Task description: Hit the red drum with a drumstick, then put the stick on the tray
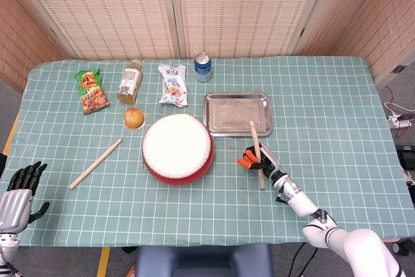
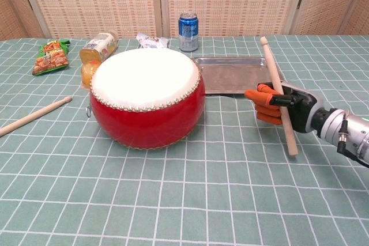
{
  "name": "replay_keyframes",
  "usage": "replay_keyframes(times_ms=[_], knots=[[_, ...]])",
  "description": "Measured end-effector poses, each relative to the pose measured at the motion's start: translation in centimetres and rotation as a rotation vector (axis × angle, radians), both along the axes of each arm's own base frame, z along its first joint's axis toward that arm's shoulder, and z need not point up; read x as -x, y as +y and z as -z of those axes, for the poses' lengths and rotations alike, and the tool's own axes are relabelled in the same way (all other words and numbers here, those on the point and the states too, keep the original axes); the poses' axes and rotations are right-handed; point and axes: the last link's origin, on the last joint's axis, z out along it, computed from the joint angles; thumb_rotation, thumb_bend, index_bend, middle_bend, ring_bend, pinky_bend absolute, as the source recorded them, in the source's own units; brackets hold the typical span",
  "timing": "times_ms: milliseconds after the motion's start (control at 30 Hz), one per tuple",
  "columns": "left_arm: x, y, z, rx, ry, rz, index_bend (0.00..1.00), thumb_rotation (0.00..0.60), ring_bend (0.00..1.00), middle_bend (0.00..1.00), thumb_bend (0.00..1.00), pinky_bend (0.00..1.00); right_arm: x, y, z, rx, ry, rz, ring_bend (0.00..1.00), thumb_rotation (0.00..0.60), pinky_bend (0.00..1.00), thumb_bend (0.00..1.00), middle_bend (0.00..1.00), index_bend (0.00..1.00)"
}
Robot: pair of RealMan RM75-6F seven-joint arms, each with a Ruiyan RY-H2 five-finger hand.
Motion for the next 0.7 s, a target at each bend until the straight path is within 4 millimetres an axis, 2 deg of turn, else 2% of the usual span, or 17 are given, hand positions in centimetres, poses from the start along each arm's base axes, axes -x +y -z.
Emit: replay_keyframes(times_ms=[267, 467, 700], knots=[[-0.1, 0.0, -0.2, -0.003, 0.006, 0.006, 0.00, 0.600, 0.00, 0.01, 0.24, 0.02, -1.7, 0.8, -1.9, 0.048, 0.016, -0.086, 1.00, 0.600, 1.00, 0.38, 0.98, 0.98], [-0.3, 0.0, -0.3, -0.002, 0.007, 0.015, 0.00, 0.600, 0.00, 0.01, 0.24, 0.02, -2.6, 0.5, -4.2, 0.165, 0.245, -0.243, 1.00, 0.600, 1.00, 0.41, 0.98, 0.97], [-0.7, 0.0, -0.3, -0.001, 0.010, 0.031, 0.00, 0.600, 0.00, 0.01, 0.24, 0.02, -5.4, -0.2, -7.3, 0.351, 0.616, -0.445, 1.00, 0.600, 1.00, 0.44, 0.98, 0.97]])
